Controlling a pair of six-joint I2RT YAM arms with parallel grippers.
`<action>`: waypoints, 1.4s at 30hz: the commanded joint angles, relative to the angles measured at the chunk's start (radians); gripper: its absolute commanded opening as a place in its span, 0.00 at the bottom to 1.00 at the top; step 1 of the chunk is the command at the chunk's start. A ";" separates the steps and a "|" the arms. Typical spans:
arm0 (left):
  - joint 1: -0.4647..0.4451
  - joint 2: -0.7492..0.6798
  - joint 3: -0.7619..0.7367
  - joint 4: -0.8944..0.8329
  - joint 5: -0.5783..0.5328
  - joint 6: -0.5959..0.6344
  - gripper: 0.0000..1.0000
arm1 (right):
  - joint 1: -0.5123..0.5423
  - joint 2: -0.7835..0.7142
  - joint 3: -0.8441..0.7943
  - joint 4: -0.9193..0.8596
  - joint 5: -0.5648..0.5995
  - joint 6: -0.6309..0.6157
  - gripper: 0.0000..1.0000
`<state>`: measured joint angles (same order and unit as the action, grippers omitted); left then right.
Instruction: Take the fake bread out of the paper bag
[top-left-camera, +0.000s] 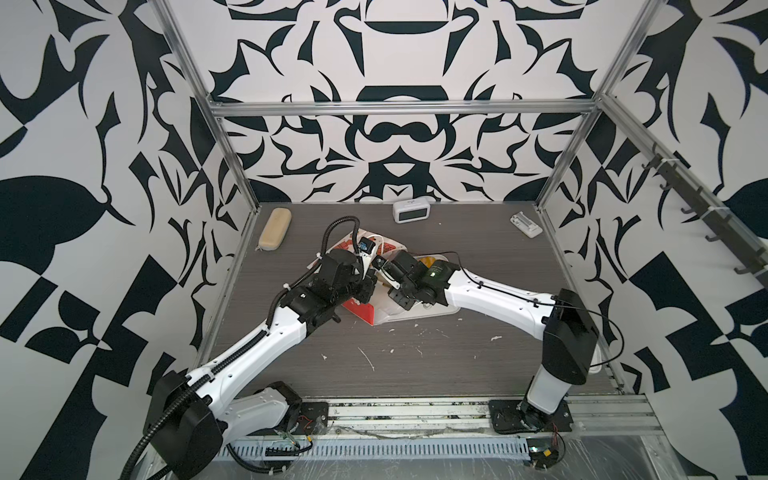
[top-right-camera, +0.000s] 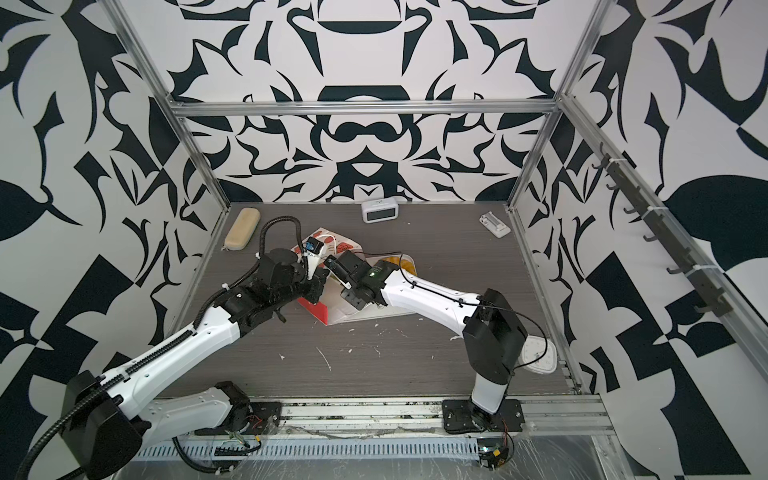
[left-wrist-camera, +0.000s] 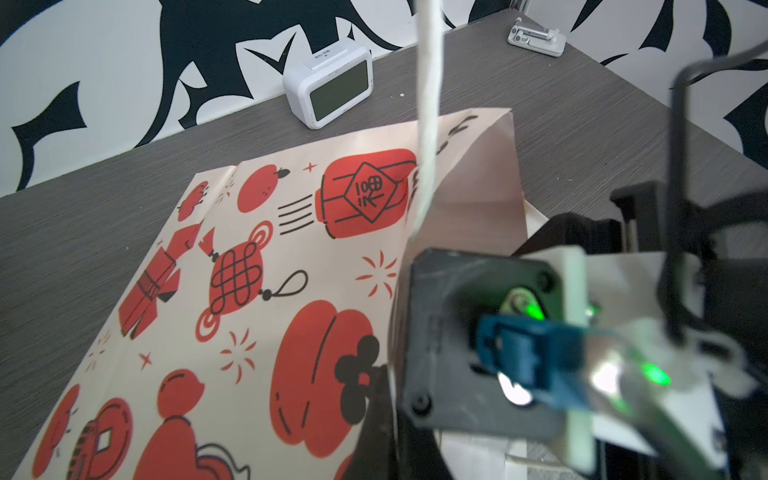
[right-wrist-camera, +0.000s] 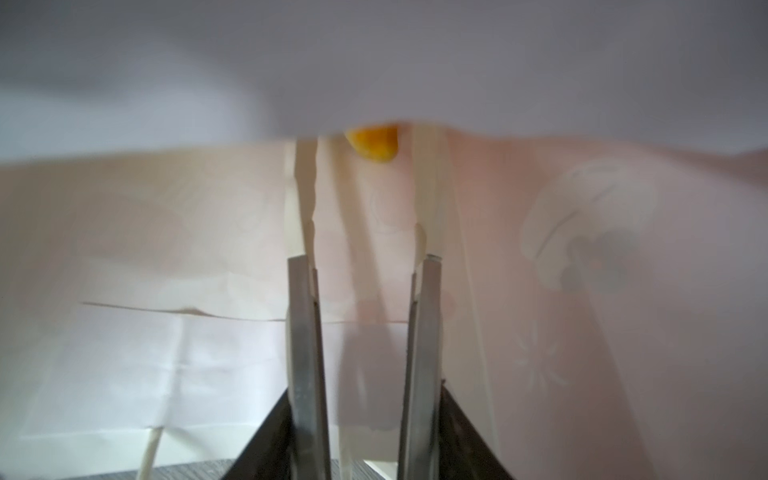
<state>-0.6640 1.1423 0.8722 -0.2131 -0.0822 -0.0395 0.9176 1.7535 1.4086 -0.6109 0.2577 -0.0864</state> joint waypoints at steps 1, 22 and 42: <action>-0.009 0.002 0.010 0.028 0.052 0.003 0.00 | -0.005 0.005 0.050 -0.003 -0.023 -0.002 0.47; -0.009 0.010 -0.005 0.038 0.038 0.004 0.00 | -0.006 -0.020 -0.021 0.074 -0.120 0.103 0.24; -0.044 0.016 -0.002 -0.035 -0.067 0.055 0.00 | 0.022 -0.095 -0.231 0.286 -0.154 0.395 0.16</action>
<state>-0.6918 1.1534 0.8589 -0.2157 -0.1089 -0.0162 0.9314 1.6783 1.1713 -0.3882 0.1062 0.2604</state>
